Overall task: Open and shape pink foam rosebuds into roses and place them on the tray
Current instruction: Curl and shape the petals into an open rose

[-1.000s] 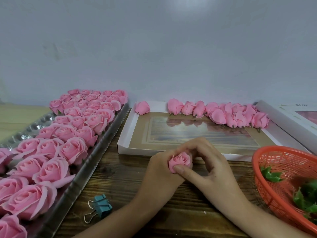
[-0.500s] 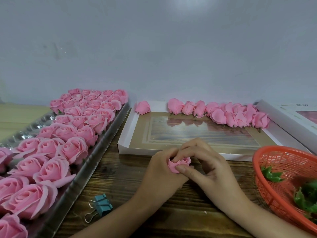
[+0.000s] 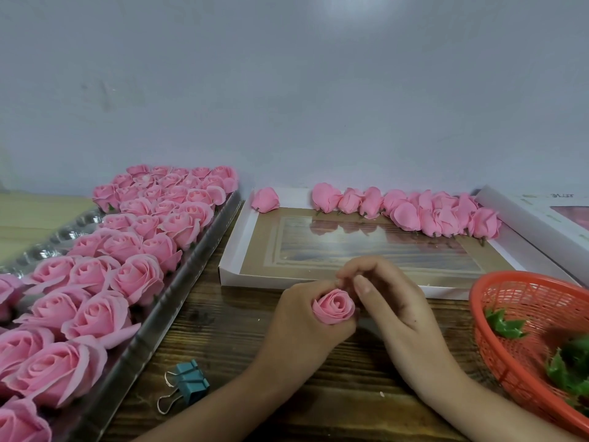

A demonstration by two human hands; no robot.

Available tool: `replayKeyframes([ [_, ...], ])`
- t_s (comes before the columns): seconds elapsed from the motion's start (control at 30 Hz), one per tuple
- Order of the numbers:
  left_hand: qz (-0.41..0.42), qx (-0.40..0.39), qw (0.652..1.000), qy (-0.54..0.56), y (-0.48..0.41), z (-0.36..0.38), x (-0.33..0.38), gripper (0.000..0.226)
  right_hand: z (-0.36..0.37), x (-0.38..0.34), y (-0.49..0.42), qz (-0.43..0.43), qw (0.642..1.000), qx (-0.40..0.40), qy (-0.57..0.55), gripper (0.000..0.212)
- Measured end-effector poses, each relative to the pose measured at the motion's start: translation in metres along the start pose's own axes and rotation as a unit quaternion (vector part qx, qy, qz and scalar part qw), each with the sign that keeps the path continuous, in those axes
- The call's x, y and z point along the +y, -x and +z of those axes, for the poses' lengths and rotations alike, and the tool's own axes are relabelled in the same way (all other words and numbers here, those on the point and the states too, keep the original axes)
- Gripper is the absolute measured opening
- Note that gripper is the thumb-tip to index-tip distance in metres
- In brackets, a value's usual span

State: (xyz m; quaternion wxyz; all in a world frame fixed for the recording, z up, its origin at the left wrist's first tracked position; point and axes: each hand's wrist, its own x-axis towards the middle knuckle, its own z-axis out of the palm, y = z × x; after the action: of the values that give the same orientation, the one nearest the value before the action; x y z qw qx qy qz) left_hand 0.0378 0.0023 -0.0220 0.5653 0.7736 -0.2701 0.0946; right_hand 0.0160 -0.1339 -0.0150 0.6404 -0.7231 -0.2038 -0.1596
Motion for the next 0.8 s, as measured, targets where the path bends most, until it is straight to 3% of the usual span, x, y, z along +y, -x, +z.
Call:
replayKeyframes([
  [0.13, -0.001, 0.002, 1.000, -0.013, 0.0008, 0.0009, -0.0014, 0.037, -0.0005, 0.0030, -0.0031, -0.005, 1.000, -0.004, 0.030, 0.012],
  [0.23, -0.013, -0.002, 1.000, -0.011, 0.0012, -0.0001, -0.0022, 0.023, -0.0005, 0.0034, -0.0027, 0.008, 1.000, -0.021, 0.018, 0.017],
  [0.4, -0.006, 0.013, 1.000, -0.027, -0.0001, 0.0014, -0.0023, 0.026, -0.0023, 0.0044, -0.0062, 0.016, 1.000, -0.017, 0.004, 0.018],
  [0.5, -0.012, 0.017, 0.999, -0.026, 0.0001, 0.0012, -0.0043, 0.010, -0.0024, 0.0056, -0.0064, 0.017, 1.000, -0.019, -0.016, 0.015],
  [0.7, -0.018, 0.016, 1.000, -0.021, 0.0010, 0.0009, -0.0038, 0.010, -0.0019, 0.0066, -0.0060, 0.028, 0.997, -0.009, -0.064, 0.027],
  [0.8, -0.024, 0.021, 0.999, -0.025, 0.0010, 0.0020, -0.0037, 0.009, -0.0024, 0.0061, -0.0063, 0.027, 0.998, -0.012, -0.061, 0.022],
])
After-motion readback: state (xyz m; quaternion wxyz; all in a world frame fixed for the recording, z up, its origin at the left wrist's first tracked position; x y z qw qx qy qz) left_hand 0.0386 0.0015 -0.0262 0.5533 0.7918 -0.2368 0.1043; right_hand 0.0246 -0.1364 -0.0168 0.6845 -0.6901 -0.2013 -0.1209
